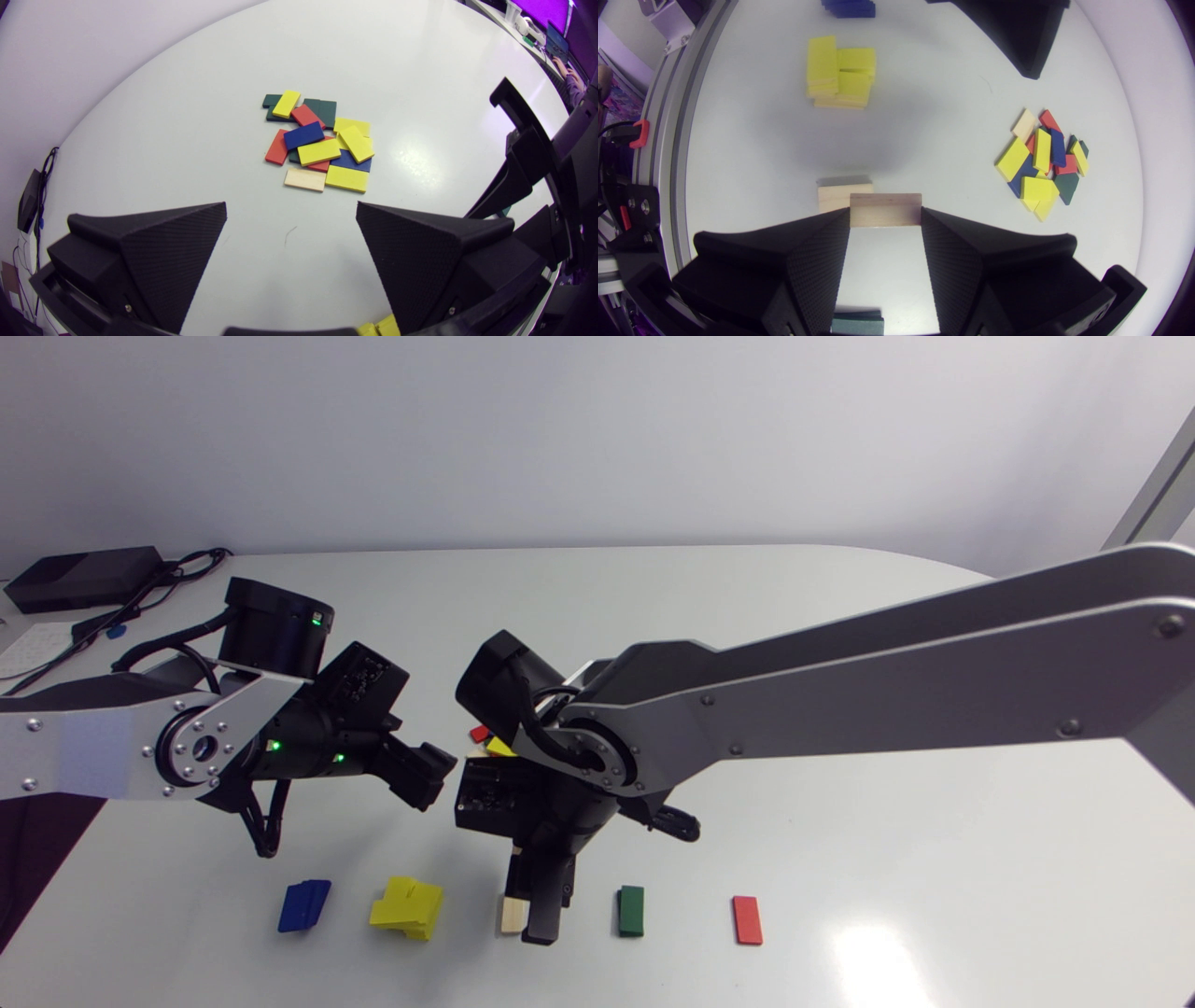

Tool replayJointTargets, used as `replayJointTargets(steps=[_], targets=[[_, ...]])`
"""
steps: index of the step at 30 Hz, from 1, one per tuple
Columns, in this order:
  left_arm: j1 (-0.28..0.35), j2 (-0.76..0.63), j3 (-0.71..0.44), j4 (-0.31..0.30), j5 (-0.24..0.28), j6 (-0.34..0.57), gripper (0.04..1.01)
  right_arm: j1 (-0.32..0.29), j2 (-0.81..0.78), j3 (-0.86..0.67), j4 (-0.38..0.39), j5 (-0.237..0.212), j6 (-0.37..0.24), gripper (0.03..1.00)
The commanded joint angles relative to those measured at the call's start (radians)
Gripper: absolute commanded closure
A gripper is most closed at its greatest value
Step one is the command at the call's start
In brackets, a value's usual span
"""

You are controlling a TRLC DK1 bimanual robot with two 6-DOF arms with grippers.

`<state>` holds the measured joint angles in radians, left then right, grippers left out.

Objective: Take domino bricks one by one from the mixed stack on the table and place each onto the existing stack of the same color.

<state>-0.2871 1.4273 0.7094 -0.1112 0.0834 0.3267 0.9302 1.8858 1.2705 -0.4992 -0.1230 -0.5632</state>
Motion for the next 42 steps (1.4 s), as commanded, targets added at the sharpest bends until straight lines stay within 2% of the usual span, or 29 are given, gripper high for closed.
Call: replayJointTargets(steps=[1,6,19,33,42], targets=[[0.003,0.019,-0.022,0.013,0.009,-0.026,0.057,0.022,-0.019,-0.036,0.010,0.008,0.034,0.777],[0.003,0.016,-0.027,0.013,0.009,-0.031,0.057,0.048,-0.022,-0.054,0.017,0.020,0.049,0.777],[0.003,0.007,-0.030,0.013,0.009,-0.029,0.057,0.075,0.015,-0.030,-0.010,0.039,0.043,0.777],[0.008,0.002,-0.028,0.013,0.009,-0.028,0.057,0.082,0.093,0.049,-0.079,0.040,0.037,0.777],[0.009,0.002,-0.028,0.013,0.009,-0.026,0.057,0.088,0.118,0.070,-0.088,0.049,0.039,0.777]])
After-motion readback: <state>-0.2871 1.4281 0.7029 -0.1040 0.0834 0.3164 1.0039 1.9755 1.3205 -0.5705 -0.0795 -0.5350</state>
